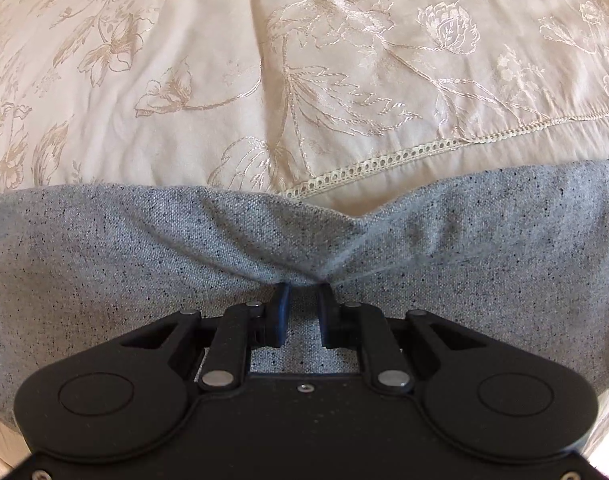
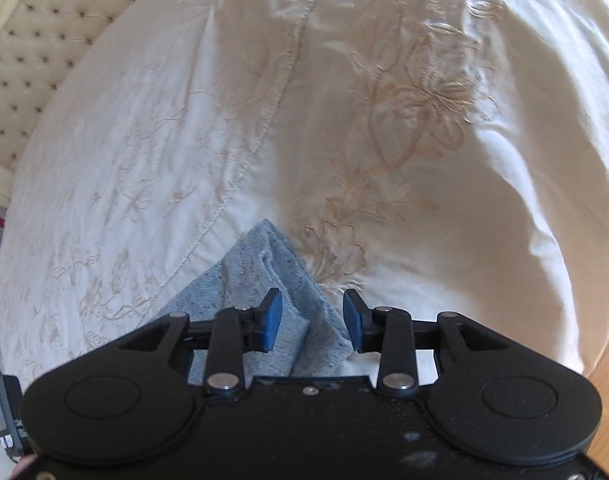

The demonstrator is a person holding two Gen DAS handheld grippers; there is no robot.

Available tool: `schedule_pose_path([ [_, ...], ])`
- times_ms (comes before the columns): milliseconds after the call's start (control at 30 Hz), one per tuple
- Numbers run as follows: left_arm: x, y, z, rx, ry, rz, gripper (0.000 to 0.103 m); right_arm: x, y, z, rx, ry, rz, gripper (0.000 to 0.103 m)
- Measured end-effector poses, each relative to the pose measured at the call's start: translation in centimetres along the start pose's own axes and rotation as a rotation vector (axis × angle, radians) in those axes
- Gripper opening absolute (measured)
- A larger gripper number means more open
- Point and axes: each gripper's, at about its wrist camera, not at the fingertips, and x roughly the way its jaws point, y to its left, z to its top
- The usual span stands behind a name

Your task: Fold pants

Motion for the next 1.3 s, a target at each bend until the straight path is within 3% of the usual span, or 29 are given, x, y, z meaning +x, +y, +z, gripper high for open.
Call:
schedule_pose_path([
  [100,0.0,0.1,0.1,-0.002,0.003,-0.003,0.020,1.1,1.5,0.5,-0.180,0.025,0.099,0.040],
  [200,0.0,0.3,0.3,-0.010,0.006,-0.011,0.020,2.9,2.4,0.6,-0.333,0.129,0.075,0.041],
  [300,-0.1,0.5,0.3,-0.013,0.005,-0.017,0.020,3.7,2.2,0.7,-0.406,0.179,0.094,0.042],
  [400,-0.3,0.6,0.3,-0.008,0.004,-0.023,0.020,4.0,2.9,1.4,-0.395,0.286,0.143,0.041],
  [533,-0.3,0.8,0.5,-0.022,0.010,-0.034,0.020,3.6,3.3,4.4,-0.155,0.375,0.244,0.033],
  [633,-0.4,0.9,0.6,-0.033,0.013,-0.035,0.020,3.1,3.1,5.9,-0.071,0.389,0.216,0.033],
  [700,-0.5,0.9,0.6,-0.036,0.012,-0.031,0.020,3.3,2.3,6.6,-0.050,0.371,0.126,0.033],
  [767,-0.6,0.7,0.6,-0.042,0.010,-0.026,0.020,3.5,1.6,6.8,-0.092,0.338,-0.001,0.034],
  [833,-1.0,0.8,0.5,-0.057,0.004,-0.028,0.020,3.2,1.7,6.5,-0.156,0.276,-0.062,0.037],
  [1033,-4.2,2.5,-1.3,-0.202,-0.095,-0.139,0.028,3.4,7.4,2.5,-0.427,0.138,-0.065,0.038],
  [1167,-6.4,3.8,-3.4,-0.265,-0.170,-0.127,0.028,6.5,12.1,-0.6,-0.536,0.281,-0.005,0.037],
  [1300,-7.2,5.6,-5.4,-0.254,-0.179,-0.059,0.028,8.7,16.1,-4.5,-0.669,0.305,0.073,0.035],
])
